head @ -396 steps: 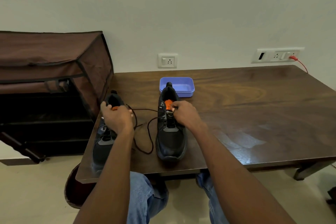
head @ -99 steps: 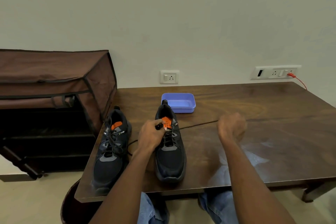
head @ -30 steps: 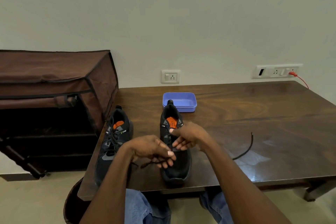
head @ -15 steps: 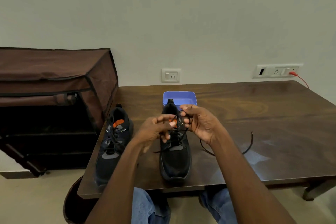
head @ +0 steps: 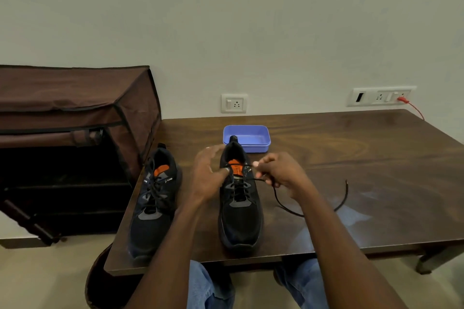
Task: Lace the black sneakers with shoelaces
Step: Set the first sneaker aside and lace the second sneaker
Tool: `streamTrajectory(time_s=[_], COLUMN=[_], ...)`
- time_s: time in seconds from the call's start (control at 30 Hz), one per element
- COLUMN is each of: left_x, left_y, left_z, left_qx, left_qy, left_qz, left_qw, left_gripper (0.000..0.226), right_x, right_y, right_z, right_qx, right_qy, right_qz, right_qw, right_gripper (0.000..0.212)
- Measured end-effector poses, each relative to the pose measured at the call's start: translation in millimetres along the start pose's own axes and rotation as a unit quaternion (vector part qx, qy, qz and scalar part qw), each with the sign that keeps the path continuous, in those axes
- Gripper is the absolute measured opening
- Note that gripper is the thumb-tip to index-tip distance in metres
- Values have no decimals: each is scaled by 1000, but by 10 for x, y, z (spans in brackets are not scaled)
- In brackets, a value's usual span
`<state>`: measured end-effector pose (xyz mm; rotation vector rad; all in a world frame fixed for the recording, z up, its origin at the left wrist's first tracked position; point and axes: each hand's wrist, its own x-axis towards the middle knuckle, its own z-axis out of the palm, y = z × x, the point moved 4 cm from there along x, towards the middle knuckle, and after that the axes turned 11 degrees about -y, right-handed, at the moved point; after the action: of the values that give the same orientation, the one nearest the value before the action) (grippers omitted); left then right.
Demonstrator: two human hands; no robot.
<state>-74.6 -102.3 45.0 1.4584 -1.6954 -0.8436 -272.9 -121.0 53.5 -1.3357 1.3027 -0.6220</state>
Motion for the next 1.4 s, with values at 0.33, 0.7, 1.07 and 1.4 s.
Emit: streamTrajectory(time_s=[0.33, 0.7, 1.07, 1.4], left_x=[-7, 36, 119, 281], left_y=[-7, -92, -170, -290], left_z=[207, 343, 381, 554], left_qx=[-62, -48, 91, 92], left_qy=[-60, -99, 40, 4], left_qz=[-34, -34, -23, -53], left_qw=[996, 993, 995, 994], left_gripper=[13, 12, 14, 9], right_x=[87, 152, 302, 472], right_y=[-5, 26, 123, 332], right_z=[120, 190, 142, 159], right_qx=[43, 33, 50, -58], right_qy=[-37, 0, 63, 86], right_qz=[-8, 37, 60, 94], right_qw=[998, 999, 995, 990], right_gripper=[20, 20, 9, 25])
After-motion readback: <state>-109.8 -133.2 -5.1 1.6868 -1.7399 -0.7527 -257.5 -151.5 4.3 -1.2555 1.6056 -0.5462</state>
